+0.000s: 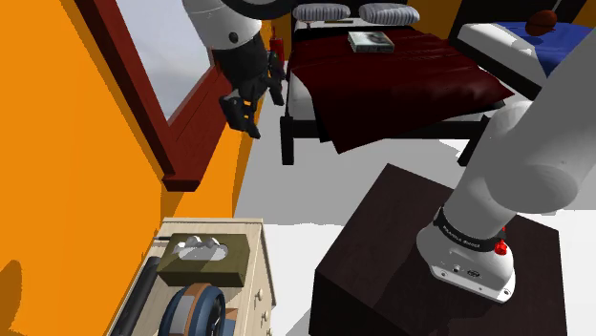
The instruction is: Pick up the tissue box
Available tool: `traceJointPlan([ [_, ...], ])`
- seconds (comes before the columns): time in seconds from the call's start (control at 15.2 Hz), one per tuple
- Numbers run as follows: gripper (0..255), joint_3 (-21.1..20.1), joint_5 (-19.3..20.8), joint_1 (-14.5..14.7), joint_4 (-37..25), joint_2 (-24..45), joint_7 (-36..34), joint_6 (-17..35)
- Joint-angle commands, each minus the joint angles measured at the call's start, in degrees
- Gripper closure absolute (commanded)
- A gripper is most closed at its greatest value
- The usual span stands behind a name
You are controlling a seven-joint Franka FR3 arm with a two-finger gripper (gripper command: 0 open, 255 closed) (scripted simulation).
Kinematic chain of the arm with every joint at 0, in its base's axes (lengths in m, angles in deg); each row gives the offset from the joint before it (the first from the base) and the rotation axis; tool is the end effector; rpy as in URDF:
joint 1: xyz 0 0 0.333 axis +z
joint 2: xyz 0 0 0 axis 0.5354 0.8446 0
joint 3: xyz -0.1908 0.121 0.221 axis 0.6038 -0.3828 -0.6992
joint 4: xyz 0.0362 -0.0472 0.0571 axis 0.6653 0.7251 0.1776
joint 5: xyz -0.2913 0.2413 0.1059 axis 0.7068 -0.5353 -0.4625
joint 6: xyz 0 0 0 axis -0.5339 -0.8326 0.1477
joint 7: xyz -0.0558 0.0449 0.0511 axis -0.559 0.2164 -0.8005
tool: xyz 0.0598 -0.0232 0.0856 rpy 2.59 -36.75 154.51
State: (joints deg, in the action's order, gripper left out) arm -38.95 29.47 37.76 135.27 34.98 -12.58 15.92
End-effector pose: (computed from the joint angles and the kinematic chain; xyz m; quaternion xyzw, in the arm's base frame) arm 0.4230 0.2389 0.4964 0.9876 0.0664 -0.0336 0.1383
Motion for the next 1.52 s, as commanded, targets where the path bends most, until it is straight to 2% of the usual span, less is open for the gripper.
traceJointPlan([
  [0.0, 0, -2.11, 2.07, 0.83, -1.83, 4.23, -2.64, 0.10],
  [0.26, 0, -5.31, 7.26, 3.15, -7.20, 13.97, -7.80, -1.01],
  [0.53, 0, -6.87, 12.77, 6.88, -13.50, 24.20, -12.38, -3.22],
  [1.19, 0, -5.06, 23.68, 20.31, -33.52, 49.38, -17.67, -11.38],
  [1.45, 0, -4.70, 24.12, 20.45, -32.97, 50.53, -18.25, -9.89],
])
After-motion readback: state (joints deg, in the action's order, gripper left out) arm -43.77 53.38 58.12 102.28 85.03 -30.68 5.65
